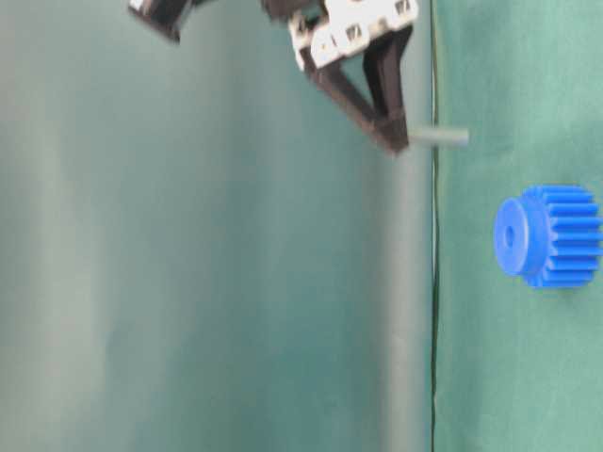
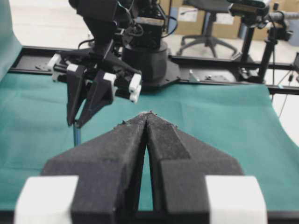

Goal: Insert the shaft placed at a random location into the center hole of the small gear at another random location.
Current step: 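Carry the held shaft left to above the blue gear's center hole, then align and lower the shaft with the right gripper into the gear hole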

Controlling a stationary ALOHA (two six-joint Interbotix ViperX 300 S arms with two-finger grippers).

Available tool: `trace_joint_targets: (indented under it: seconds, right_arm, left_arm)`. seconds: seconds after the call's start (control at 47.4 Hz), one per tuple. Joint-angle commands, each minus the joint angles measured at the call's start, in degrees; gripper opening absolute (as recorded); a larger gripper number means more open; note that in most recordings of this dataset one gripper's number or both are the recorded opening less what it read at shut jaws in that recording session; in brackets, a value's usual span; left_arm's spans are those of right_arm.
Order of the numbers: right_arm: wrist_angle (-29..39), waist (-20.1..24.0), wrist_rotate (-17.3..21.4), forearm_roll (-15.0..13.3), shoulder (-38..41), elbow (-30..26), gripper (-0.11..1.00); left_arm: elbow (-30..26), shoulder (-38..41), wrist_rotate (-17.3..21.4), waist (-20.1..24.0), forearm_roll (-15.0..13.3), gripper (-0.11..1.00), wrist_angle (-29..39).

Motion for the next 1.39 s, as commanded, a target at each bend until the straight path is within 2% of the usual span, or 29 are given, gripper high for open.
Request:
trace_joint_targets:
  seconds: [0.0,0.316,1.371]
  right_arm:
    - [-0.3,1.2,-0.1,-0.6,1.7,-4.7,0.17]
    - [2.5,4.1,-0.2,-1.2,6.9,-13.1,0.17]
    - [4.0,4.5,-0.2,-1.0,10.1,-13.5,0.17]
  left_arm:
    - [-0.4,0.4,0.0,-0.1,0.0,0.00,-0.5]
    - [-0.4,0.4,0.0,-0.1,-0.1,0.00,-0.6]
    - [-0.4,0.3,0.0,-0.1,-0.1,0.00,-0.5]
